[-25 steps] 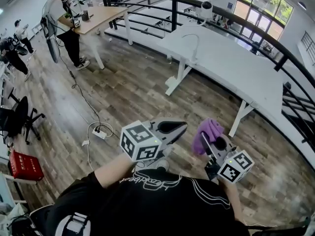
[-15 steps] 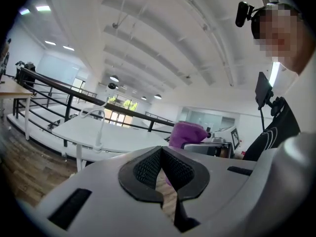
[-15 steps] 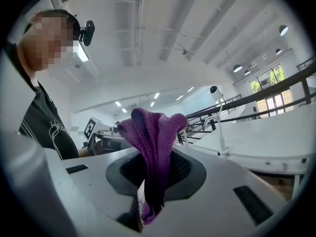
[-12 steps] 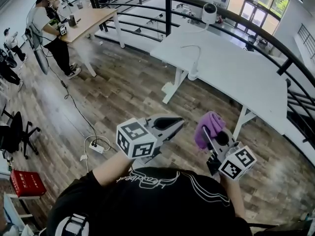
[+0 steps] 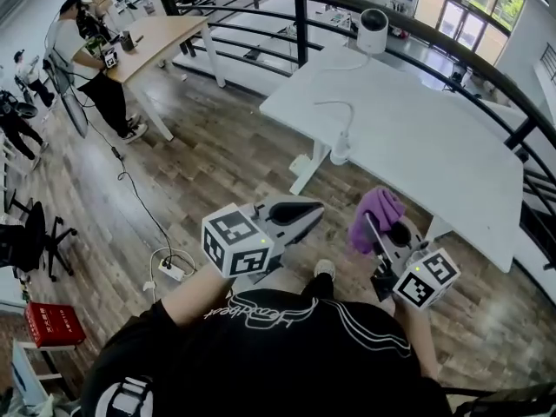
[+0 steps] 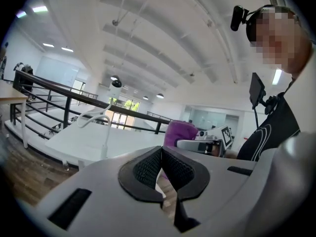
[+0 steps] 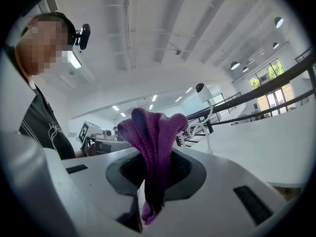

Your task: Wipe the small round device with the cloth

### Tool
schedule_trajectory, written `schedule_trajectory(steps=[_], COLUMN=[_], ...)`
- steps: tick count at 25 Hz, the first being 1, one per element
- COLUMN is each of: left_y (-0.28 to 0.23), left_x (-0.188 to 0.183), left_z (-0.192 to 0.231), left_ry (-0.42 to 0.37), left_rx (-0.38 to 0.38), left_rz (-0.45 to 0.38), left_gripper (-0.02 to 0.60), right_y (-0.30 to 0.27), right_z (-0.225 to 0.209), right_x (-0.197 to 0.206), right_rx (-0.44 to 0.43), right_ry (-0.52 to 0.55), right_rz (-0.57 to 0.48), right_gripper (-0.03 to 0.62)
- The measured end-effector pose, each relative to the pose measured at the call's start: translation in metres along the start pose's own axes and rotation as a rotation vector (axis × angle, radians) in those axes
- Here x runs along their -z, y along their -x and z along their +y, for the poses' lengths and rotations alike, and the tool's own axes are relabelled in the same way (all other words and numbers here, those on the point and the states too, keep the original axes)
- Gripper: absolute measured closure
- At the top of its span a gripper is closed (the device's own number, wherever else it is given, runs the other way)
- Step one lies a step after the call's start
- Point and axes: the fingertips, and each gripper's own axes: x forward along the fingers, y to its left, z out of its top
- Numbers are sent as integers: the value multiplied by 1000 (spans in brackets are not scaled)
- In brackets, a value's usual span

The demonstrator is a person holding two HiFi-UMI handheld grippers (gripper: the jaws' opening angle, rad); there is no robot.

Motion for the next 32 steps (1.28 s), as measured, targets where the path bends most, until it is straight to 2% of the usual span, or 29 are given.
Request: schedule_trajectory(steps=[11,15,19,26,29,32], left_y=[-130,-139,-148,-161,-178,-197], left_x=[-94,-117,-124,-157,-162,-164], left_z=[115,157,198,262,292,321], left_ry=[-23,-27,-40,-142,-187,-269], left_rx=[-73,-112,-121,-53,22,51], left_rz=[3,-15,-11,30,97,159], left_gripper=[572,572,571,472,399,387], right_y=[-63,-90,-113,-151,-164,-175], right_z=[-175,-199,-222,-245,-256,-265], right_x=[-89,-106,-101,-122,-134,-139], right_rx=[-71,-84,-60,18,78,126], right_ry=[2,25,25,43,41,42], right_rz=[-6,1,12,-16,-42,-46], right_gripper=[533,533,533,533,533,533])
